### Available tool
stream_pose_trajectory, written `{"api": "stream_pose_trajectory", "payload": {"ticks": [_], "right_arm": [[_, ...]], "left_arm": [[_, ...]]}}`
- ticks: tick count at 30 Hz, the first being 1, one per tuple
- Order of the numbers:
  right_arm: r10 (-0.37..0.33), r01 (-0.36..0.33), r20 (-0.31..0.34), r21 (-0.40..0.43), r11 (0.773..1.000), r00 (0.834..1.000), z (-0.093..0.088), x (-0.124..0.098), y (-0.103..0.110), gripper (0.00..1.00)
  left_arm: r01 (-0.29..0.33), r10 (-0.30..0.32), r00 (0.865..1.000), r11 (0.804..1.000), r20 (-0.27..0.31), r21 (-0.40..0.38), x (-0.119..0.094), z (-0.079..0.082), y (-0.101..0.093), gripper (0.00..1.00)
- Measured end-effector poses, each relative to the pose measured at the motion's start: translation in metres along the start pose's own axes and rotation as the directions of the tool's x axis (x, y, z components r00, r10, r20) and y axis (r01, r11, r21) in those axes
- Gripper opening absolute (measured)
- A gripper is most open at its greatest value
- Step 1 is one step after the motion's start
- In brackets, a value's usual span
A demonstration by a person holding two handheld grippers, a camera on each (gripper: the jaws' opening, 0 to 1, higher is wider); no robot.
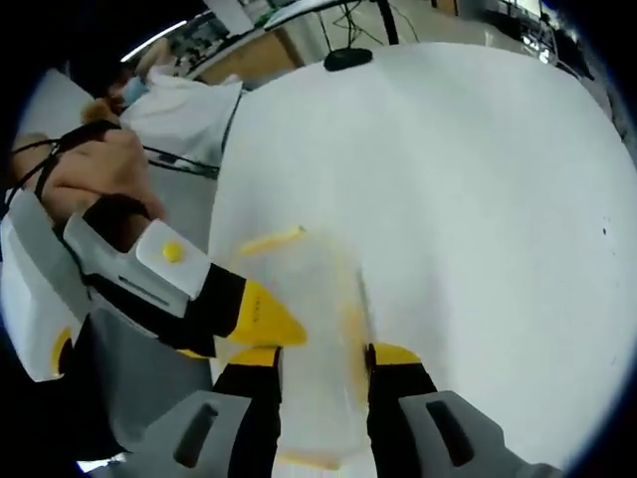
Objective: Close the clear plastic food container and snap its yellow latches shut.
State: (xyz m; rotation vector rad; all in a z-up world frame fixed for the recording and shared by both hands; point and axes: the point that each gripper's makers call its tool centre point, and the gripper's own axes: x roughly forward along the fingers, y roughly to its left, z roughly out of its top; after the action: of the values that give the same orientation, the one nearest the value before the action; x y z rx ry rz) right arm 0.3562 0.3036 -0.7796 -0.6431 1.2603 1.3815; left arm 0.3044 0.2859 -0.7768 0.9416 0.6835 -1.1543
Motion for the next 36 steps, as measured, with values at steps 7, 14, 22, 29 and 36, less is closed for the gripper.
{"api": "stream_pose_trajectory", "payload": {"ticks": [7,14,22,29,36], "right_arm": [[-0.037,0.037,0.036,0.011,0.999,0.999,0.000,-0.001,-0.001,0.32],[-0.077,0.077,0.067,0.009,0.997,0.995,-0.002,-0.002,0.000,0.32],[-0.108,0.107,0.070,0.020,0.994,0.992,-0.001,-0.002,0.002,0.33],[-0.144,0.146,0.069,-0.023,0.989,0.987,0.001,-0.004,0.003,0.35],[-0.160,0.162,0.049,-0.058,0.985,0.986,-0.002,-0.003,0.008,0.42]], "left_arm": [[-0.011,0.011,1.000,1.000,-0.003,0.009,0.000,0.000,-0.001,0.53],[-0.022,0.022,1.000,0.999,-0.019,0.024,0.002,0.000,-0.001,0.53],[-0.010,0.014,1.000,0.993,-0.028,0.120,0.003,-0.004,-0.004,0.57],[-0.014,0.015,0.999,0.999,-0.029,0.051,0.003,-0.006,0.001,0.65],[0.026,-0.025,0.999,0.999,-0.020,0.031,0.000,-0.008,-0.002,0.71]]}}
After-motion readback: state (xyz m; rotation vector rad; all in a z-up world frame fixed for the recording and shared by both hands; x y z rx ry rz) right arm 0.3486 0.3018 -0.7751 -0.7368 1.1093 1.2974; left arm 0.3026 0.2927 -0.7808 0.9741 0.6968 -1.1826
